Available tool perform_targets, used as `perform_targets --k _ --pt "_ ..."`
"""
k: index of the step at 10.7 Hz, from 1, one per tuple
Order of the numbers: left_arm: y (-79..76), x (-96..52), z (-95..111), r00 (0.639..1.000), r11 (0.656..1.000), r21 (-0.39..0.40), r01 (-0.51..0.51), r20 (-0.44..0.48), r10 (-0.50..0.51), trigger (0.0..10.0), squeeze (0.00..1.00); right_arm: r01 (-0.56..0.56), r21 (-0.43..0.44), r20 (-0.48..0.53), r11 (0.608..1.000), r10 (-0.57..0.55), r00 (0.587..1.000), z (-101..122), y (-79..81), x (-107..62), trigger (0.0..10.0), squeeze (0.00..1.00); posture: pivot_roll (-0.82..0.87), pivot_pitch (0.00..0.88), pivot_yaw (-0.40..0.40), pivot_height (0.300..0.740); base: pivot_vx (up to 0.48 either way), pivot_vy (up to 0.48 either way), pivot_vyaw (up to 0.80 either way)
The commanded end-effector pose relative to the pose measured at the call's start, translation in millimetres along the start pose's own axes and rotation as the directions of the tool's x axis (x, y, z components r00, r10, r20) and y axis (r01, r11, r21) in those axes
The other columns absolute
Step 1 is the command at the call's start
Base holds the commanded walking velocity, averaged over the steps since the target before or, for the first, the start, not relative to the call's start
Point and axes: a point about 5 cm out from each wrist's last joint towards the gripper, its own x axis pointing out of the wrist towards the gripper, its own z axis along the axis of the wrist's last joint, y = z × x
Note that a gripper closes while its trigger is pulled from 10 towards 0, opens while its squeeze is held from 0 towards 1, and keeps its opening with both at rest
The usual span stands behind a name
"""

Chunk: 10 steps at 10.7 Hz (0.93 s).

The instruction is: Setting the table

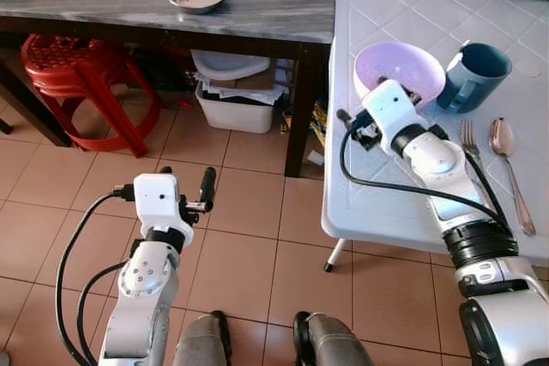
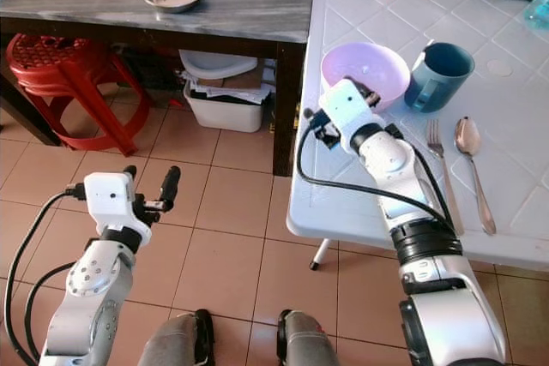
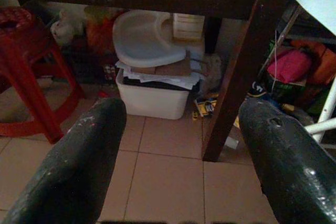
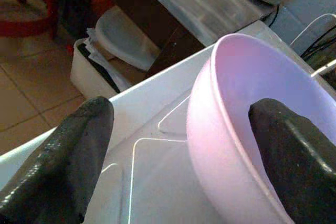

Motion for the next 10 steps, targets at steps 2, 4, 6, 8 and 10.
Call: perform_targets --k 2,4,6,8,10 --pt "1.9 -1.2 -1 1.000 1.000 0.006 -0.013 -0.015 0.013 10.0 0.00 -0.026 -0.004 -0.081 1.000 0.026 0.996 -14 0.8 -2.6 1.1 0.00 -0.02 0.202 0.022 0.740 0.000 0.000 0.00" --pt "1.5 -1.1 -2 1.000 1.000 0.006 -0.013 -0.014 0.013 10.0 0.00 -0.053 -0.015 -0.141 0.998 0.051 0.989 -22 0.2 -4.0 0.0 0.00 -0.02 0.205 0.021 0.740 0.000 0.000 0.00" --pt "1.3 -1.1 -2 1.000 1.000 0.005 -0.011 -0.015 0.012 10.0 0.00 -0.068 -0.038 -0.165 0.997 0.061 0.984 -24 -1.3 -4.8 0.0 0.00 -0.02 0.205 0.021 0.740 0.000 0.000 0.00" --pt "1.2 -0.7 -1 1.000 1.000 0.005 -0.013 -0.014 0.013 10.0 0.00 -0.070 -0.049 -0.174 0.996 0.060 0.983 -26 -2.2 -5.6 0.0 0.00 -0.02 0.208 0.020 0.740 0.000 0.000 0.00" --pt "1.6 -0.5 -1 1.000 1.000 0.006 -0.014 -0.010 0.014 10.0 0.00 -0.074 -0.051 -0.176 0.996 0.064 0.982 -26 -1.1 -5.6 0.0 0.00 -0.02 0.209 0.021 0.740 0.000 0.000 0.00"
